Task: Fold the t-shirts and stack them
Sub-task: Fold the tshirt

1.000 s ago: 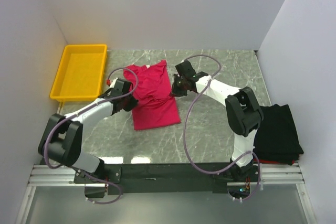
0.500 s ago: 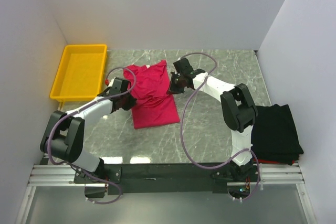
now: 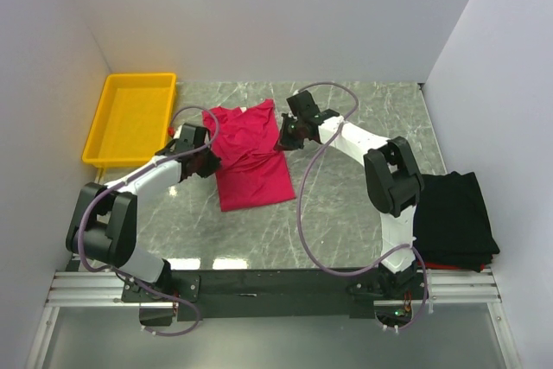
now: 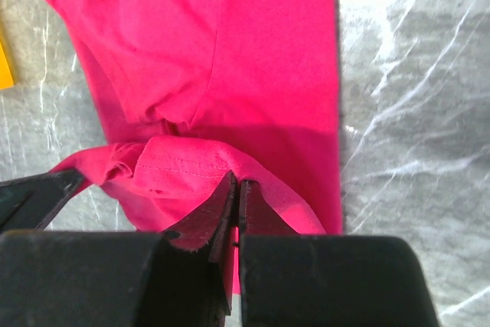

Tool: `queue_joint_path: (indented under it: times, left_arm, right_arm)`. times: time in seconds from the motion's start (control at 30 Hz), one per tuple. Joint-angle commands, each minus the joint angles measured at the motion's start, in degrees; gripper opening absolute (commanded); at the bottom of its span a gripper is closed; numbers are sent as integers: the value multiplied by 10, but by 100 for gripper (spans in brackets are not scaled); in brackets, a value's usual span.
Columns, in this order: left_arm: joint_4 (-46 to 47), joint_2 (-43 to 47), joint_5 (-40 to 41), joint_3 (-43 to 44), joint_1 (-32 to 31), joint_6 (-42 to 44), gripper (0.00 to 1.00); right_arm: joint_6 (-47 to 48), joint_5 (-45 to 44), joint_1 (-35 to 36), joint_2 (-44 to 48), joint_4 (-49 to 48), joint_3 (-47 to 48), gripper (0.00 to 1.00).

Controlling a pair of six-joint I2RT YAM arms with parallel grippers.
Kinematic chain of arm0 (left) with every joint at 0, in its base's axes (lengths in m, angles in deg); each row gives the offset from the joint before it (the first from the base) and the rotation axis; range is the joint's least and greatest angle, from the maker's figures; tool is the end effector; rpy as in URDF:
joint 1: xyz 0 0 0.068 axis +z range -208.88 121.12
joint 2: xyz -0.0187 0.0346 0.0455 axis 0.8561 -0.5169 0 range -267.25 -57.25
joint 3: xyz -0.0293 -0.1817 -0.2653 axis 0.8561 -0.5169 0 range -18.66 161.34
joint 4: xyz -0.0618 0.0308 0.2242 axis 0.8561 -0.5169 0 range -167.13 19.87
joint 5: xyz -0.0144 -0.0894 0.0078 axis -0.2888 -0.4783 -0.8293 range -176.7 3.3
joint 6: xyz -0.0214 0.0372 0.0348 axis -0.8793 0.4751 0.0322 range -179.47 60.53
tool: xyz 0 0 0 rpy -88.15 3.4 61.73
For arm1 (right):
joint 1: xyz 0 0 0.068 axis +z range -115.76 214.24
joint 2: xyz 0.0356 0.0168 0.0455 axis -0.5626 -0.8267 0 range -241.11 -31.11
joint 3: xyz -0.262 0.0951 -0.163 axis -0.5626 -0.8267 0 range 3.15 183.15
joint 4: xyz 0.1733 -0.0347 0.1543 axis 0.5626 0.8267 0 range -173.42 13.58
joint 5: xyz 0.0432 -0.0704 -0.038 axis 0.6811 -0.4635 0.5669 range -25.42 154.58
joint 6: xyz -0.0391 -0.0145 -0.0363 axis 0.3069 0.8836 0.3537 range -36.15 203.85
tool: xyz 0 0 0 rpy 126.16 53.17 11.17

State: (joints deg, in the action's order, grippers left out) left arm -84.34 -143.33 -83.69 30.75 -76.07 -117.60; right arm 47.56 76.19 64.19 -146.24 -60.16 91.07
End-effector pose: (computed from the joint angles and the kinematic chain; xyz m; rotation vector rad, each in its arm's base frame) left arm 0.2661 -0.0803 0.2607 -0.9052 2.3580 -0.4956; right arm 0.3810 0.2284 0.2681 0.0485 2.5776 0.7252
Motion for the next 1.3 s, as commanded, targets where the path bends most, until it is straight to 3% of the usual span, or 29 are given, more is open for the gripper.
queue_joint_path:
  times: [0.0,0.33,0.43,0.47,0.5,0.67,0.8,0.87,0.97,1.17,1.27]
  left_arm:
    - [-1,-3,-6,34,5,17,1]
    - [-6,-15,-10,43,12,25,4]
    - [-5,-16,-12,46,17,33,14]
    - [-4,-16,-12,48,19,36,32]
    - [-3,-15,-17,51,22,41,40]
    - [6,25,-25,48,27,57,62]
    - [26,53,-60,27,6,48,51]
    - [27,54,-55,20,-15,41,36]
    - [31,44,-48,12,-64,24,22]
    - [108,7,-67,-38,-121,-21,3]
    - [137,-6,-74,-61,-134,-36,1]
  right_arm:
    - [10,2,-10,-18,-6,31,0]
    - [21,17,-19,-50,5,66,0]
    - [32,17,-22,-55,17,83,12]
    - [34,16,-24,-54,19,87,17]
    - [40,12,-25,-53,23,91,26]
    - [53,-8,-29,-12,21,71,46]
    - [60,-27,-6,41,-5,21,41]
    - [65,-41,12,50,-10,-2,38]
    - [72,-61,49,54,-26,-23,24]
    - [83,-60,100,6,-41,-6,21]
    - [83,-59,110,-14,-45,1,21]
